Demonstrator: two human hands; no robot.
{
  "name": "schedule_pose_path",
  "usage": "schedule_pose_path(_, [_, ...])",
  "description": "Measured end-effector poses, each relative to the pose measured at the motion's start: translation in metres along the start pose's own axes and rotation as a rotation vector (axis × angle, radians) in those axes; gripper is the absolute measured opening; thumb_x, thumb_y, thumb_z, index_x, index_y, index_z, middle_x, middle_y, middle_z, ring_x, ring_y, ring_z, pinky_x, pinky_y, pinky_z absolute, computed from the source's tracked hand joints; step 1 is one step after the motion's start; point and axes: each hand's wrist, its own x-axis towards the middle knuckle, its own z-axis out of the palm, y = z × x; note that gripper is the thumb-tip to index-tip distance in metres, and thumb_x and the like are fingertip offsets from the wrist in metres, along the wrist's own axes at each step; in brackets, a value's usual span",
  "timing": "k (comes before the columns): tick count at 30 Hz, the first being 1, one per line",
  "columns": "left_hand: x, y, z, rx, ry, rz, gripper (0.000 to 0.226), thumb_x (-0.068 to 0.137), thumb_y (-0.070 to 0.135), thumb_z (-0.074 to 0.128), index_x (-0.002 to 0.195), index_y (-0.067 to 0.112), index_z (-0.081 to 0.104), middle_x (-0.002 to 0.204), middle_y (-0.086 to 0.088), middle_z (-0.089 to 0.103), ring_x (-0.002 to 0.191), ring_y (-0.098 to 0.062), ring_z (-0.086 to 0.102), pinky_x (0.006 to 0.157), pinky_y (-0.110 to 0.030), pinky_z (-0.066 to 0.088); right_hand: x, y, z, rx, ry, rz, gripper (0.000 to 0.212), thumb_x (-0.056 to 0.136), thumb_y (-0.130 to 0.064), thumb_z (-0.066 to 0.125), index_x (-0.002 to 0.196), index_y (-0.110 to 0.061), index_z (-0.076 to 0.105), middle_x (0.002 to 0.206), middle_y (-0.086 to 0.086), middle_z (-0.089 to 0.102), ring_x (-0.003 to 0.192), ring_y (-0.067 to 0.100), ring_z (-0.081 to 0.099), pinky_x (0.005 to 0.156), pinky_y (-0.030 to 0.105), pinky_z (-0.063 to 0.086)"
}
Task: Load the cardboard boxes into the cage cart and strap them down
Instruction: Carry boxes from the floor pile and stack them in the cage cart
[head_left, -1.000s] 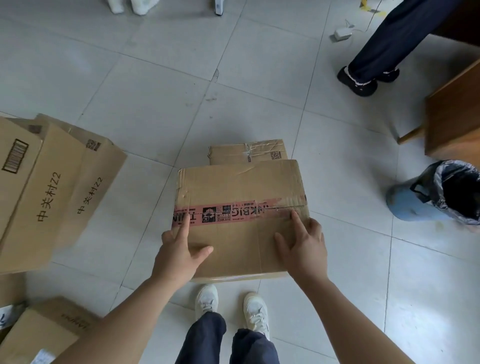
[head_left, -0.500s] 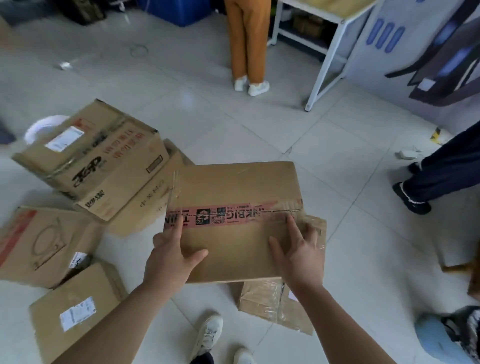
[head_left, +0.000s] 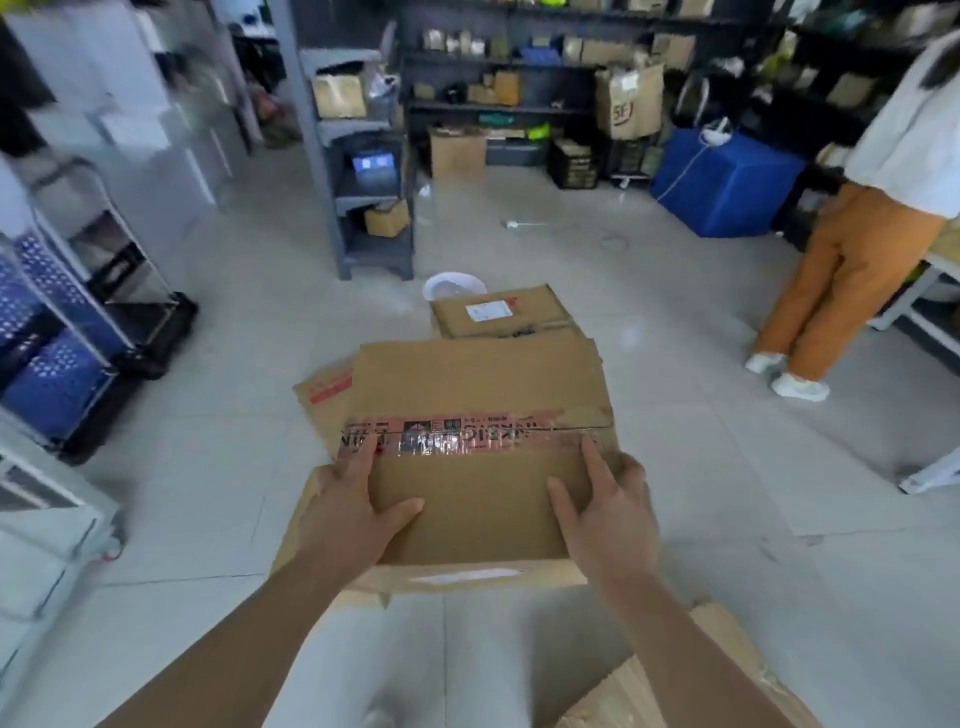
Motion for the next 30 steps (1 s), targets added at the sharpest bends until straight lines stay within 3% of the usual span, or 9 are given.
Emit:
schedule_pose_path(7, [-0.041,-0.102,-0.091,-0.039,0.218,-0.274,0.093,0.076,0.066,0.059,0.148,0.045,0.005,0.127,-0.004,0.036,0.09,-0.021,0.059,0.079,-0.034,0.051,-0.005,-0.142,0.033,0.047,-0.098,-0.341,0.064,0.087,-0.055,0.051,0.144,-0.034,0.032,0.137,0.015,0.039,0.119,0.03,0.046,0.09,0.037,0.046])
schedule_pose_path(13, [-0.071,-0.191,-0.167,-0.071,0.375,-0.459,0.09,0.077,0.065,0.059,0.147,0.046,0.006,0.128,-0.004,0.038,0.097,-0.023,0.059,0.075,-0.032,0.049,-0.03,-0.273,0.073,0.035,-0.192,-0.562,0.067,0.086,-0.064,0.041,0.146,-0.036,0.029,0.142,0.018,0.036,0.125,0.033,0.045,0.095,0.039,0.045])
schedule_pose_path(17, [-0.083,-0.253,-0.221,-0.089,0.466,-0.559,0.089,0.077,0.066,0.059,0.147,0.045,0.009,0.13,-0.005,0.039,0.096,-0.023,0.06,0.067,-0.029,0.045,-0.052,-0.368,0.099,0.044,-0.216,-0.696,0.064,0.089,-0.059,0.044,0.146,-0.033,0.03,0.146,0.016,0.033,0.125,0.031,0.044,0.094,0.036,0.042])
schedule_pose_path(21, [-0.093,-0.311,-0.275,-0.112,0.546,-0.61,0.091,0.076,0.066,0.06,0.148,0.044,0.008,0.136,-0.005,0.035,0.103,-0.023,0.058,0.076,-0.032,0.053,-0.078,-0.454,0.127,0.137,-0.247,-0.764,0.063,0.088,-0.054,0.051,0.144,-0.03,0.035,0.141,0.016,0.037,0.124,0.03,0.044,0.092,0.036,0.043])
schedule_pose_path(25, [-0.097,-0.361,-0.328,-0.065,0.598,-0.684,0.091,0.076,0.068,0.058,0.147,0.046,0.007,0.141,-0.007,0.033,0.107,-0.025,0.058,0.075,-0.031,0.05,-0.097,-0.531,0.149,0.17,-0.237,-0.866,0.063,0.088,-0.055,0.049,0.144,-0.03,0.036,0.137,0.012,0.04,0.116,0.026,0.049,0.086,0.034,0.047])
schedule_pose_path(30, [-0.095,-0.418,-0.382,-0.077,0.688,-0.751,0.091,0.073,0.072,0.057,0.146,0.047,0.008,0.135,-0.007,0.037,0.104,-0.025,0.058,0.078,-0.036,0.054,-0.111,-0.624,0.178,0.255,-0.267,-0.962,0.061,0.087,-0.053,0.053,0.142,-0.03,0.039,0.134,0.011,0.042,0.113,0.027,0.051,0.08,0.034,0.047])
